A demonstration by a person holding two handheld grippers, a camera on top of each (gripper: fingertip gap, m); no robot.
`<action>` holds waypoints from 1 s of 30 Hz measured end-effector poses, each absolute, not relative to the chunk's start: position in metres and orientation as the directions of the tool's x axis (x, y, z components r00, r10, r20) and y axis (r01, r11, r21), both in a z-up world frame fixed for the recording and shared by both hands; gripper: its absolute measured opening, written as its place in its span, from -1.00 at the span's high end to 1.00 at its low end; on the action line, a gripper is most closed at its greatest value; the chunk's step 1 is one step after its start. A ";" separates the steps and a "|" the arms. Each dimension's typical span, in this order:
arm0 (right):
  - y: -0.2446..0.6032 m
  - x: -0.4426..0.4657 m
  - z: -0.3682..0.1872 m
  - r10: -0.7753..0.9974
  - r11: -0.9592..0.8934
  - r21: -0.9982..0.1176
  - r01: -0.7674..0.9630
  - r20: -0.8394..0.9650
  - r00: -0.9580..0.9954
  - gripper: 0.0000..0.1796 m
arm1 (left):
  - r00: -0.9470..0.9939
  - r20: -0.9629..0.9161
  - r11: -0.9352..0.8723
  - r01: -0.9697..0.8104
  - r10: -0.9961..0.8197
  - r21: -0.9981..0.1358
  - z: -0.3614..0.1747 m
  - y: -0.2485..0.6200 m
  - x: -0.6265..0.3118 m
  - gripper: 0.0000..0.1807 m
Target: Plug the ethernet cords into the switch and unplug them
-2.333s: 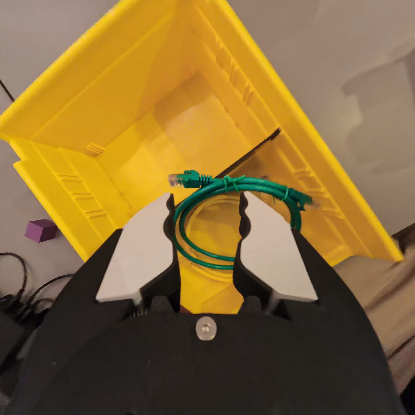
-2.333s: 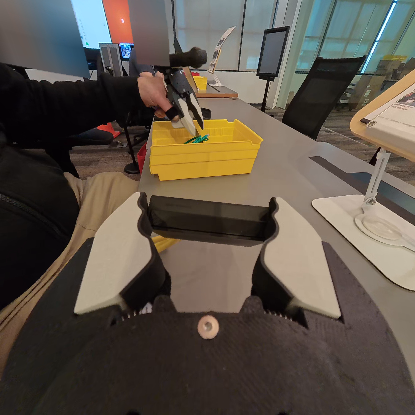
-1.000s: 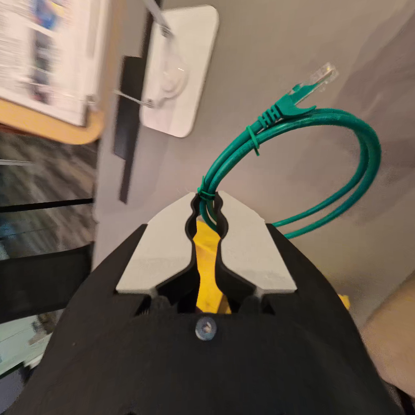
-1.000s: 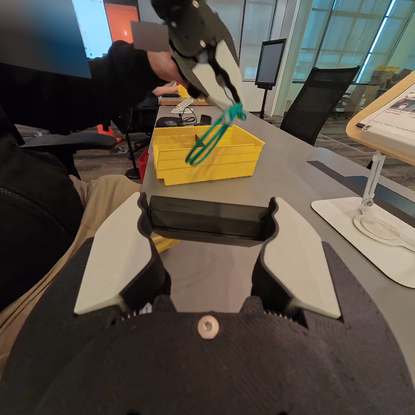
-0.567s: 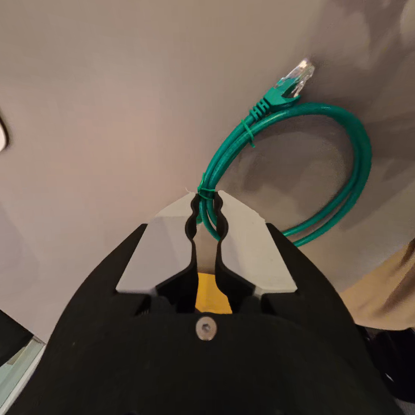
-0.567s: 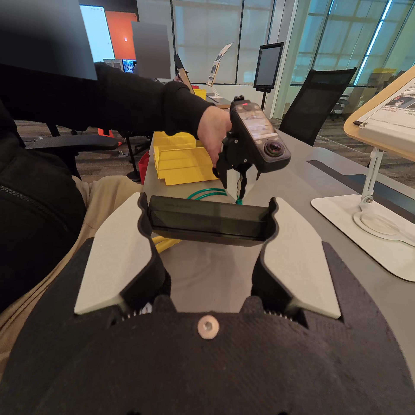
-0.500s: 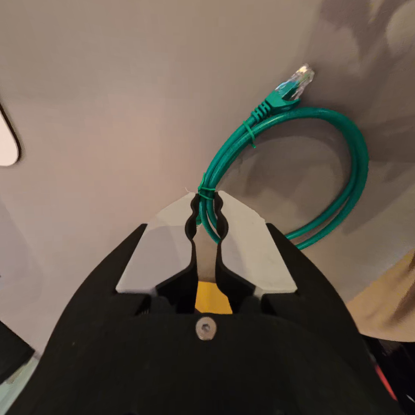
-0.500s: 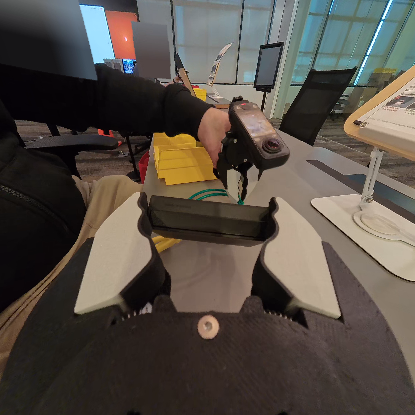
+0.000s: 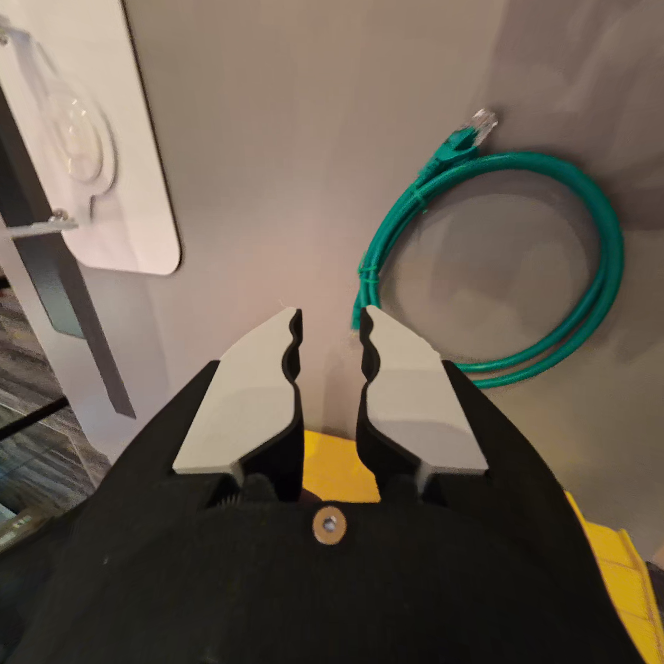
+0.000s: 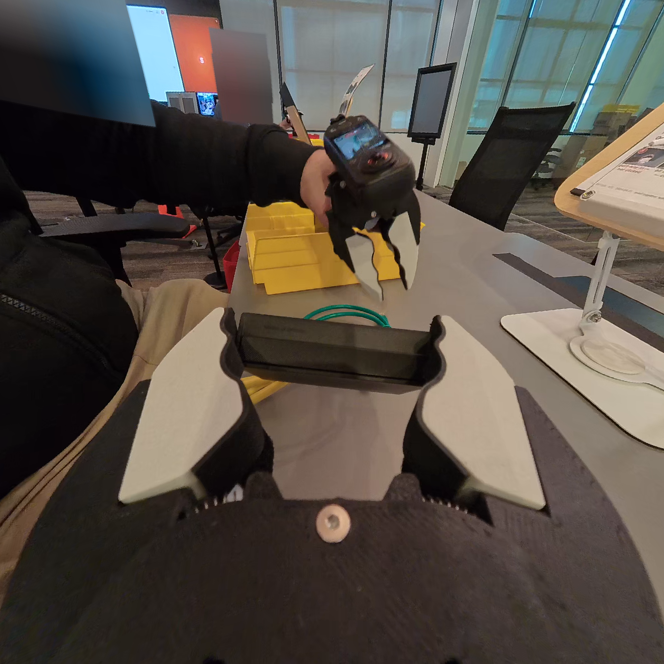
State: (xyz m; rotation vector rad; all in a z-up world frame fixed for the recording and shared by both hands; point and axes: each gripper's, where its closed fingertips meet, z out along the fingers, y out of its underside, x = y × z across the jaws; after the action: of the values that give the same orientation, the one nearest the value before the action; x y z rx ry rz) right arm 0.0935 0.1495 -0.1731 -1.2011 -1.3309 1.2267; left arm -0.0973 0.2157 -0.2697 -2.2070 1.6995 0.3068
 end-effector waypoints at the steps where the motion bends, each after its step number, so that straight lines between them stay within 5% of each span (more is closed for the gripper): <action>1: 0.150 0.094 -0.173 0.996 0.021 -0.998 0.065 0.015 -0.086 -0.12 | 0.282 -0.372 -0.246 -0.959 -0.884 -0.142 -0.266 0.218 -0.104 0.69; 10: 0.150 0.093 -0.173 0.996 0.023 -0.998 0.061 0.018 -0.091 -0.12 | 0.263 -0.301 -0.279 -0.960 -0.917 0.012 -0.290 0.203 -0.141 0.73; 20: 0.150 0.093 -0.173 0.996 0.020 -0.998 0.059 0.014 -0.092 -0.12 | 0.225 -0.205 -0.230 -0.973 -0.953 0.005 -0.319 0.203 -0.117 0.50; 27: 0.149 0.095 -0.174 0.996 0.022 -0.998 0.060 0.017 -0.089 -0.12 | 0.229 -0.225 -0.258 -0.960 -0.947 0.108 -0.334 0.217 -0.114 0.84; 30: 0.150 0.097 -0.173 0.996 0.023 -0.998 0.056 0.018 -0.084 -0.12 | 0.307 -0.373 -0.340 -0.940 -0.876 0.025 -0.310 0.246 -0.112 0.86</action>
State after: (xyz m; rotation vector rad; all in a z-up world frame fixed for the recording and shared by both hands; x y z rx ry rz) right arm 0.0973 0.1501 -0.1729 -1.1949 -1.3224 1.2281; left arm -0.1116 0.2460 -0.3096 -2.3724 1.6737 0.4813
